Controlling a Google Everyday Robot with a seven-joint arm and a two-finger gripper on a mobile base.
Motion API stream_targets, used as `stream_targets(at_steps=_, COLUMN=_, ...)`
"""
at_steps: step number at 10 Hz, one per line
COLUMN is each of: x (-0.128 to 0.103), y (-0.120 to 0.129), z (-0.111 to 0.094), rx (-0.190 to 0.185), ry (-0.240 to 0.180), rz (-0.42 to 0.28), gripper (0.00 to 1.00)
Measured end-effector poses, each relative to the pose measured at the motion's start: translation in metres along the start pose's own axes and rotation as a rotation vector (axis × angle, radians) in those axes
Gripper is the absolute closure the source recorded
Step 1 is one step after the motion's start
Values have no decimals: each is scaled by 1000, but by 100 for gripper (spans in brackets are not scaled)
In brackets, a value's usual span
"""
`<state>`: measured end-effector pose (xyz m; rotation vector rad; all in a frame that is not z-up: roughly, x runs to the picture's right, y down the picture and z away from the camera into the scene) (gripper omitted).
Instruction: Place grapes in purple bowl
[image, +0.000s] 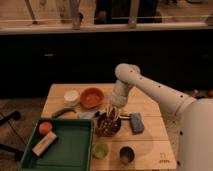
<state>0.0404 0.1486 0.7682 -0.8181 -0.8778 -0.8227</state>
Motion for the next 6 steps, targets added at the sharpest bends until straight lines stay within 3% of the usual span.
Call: stream_targets(at_steps=6, x=2, y=2, z=-18, rx=59, ry=31, rz=-15, gripper=20)
